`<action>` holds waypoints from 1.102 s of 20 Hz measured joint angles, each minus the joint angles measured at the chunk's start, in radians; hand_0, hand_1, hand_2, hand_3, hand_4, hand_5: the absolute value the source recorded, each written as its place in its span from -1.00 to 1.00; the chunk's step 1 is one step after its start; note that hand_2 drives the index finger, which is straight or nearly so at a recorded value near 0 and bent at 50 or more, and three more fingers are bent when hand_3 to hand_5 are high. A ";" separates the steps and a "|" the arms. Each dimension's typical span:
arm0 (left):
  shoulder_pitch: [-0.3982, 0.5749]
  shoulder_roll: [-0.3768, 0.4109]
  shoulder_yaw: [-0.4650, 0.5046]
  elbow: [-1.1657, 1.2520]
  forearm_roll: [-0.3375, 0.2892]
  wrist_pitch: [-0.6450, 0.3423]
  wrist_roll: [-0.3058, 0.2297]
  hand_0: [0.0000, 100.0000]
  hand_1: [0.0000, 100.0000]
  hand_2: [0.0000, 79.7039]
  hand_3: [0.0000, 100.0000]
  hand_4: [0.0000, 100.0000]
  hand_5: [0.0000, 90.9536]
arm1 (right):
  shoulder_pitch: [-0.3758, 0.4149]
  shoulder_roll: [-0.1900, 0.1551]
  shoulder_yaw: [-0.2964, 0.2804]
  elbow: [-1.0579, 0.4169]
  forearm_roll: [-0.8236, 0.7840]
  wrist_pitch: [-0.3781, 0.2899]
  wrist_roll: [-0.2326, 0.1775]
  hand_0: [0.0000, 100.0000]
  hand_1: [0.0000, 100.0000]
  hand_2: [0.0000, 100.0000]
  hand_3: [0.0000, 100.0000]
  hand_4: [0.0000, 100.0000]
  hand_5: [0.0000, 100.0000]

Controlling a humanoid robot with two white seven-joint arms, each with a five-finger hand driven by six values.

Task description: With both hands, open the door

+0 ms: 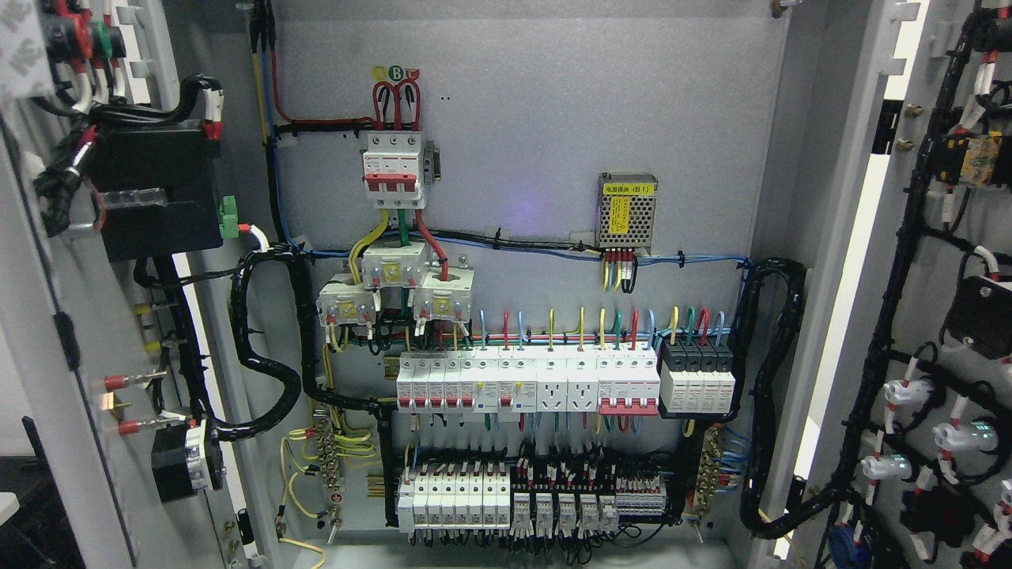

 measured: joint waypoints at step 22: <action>0.000 0.000 -0.001 0.000 -0.001 -0.001 0.000 -0.76 -0.22 -1.00 -1.00 -1.00 -1.00 | -0.045 0.083 0.007 0.036 0.005 0.055 0.000 -0.76 -0.22 -1.00 -1.00 -1.00 -1.00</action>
